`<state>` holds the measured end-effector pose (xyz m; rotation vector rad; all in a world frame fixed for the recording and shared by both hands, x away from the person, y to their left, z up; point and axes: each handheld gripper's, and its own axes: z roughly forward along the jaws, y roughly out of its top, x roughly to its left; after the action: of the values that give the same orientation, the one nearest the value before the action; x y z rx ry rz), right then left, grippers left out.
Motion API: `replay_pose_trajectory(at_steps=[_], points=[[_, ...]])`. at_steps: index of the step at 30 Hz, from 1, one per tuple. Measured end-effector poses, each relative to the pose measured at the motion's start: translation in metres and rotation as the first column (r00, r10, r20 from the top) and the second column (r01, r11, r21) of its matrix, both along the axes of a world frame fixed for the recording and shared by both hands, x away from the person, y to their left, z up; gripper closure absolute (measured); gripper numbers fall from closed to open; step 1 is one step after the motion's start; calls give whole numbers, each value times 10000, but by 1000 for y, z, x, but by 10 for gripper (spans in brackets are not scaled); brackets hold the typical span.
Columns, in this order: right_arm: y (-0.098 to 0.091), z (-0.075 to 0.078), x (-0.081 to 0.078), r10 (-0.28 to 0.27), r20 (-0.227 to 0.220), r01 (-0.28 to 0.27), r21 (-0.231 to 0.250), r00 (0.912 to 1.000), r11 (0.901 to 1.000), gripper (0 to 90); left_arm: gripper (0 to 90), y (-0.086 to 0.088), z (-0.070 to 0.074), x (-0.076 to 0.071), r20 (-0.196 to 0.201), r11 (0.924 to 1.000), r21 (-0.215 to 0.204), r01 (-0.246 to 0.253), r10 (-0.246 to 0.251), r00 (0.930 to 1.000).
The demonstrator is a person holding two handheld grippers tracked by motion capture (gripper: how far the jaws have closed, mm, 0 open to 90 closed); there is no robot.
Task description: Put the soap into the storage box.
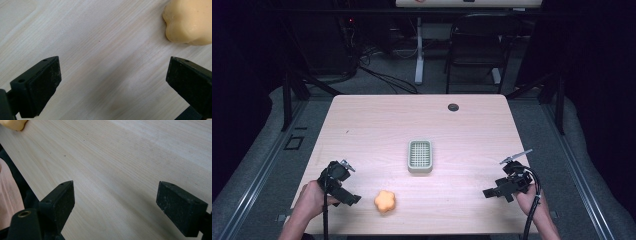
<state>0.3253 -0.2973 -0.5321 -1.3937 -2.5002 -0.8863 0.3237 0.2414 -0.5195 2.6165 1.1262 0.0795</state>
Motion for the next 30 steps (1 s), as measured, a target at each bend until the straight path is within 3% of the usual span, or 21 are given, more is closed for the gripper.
replay_pose_trajectory(at_steps=[13, 30], points=[[0, 1, 0, 50, 17, -50, 26, 10000, 10000, 149, 0, -10, 7, -3, -257, 9986, -154, 505, -509, 9984], [1, 1, 0, 182, -73, -183, -90, 9998, 9998, 149, 0, -35, 8, -11, -422, 9914, 120, 1305, -1299, 9906]])
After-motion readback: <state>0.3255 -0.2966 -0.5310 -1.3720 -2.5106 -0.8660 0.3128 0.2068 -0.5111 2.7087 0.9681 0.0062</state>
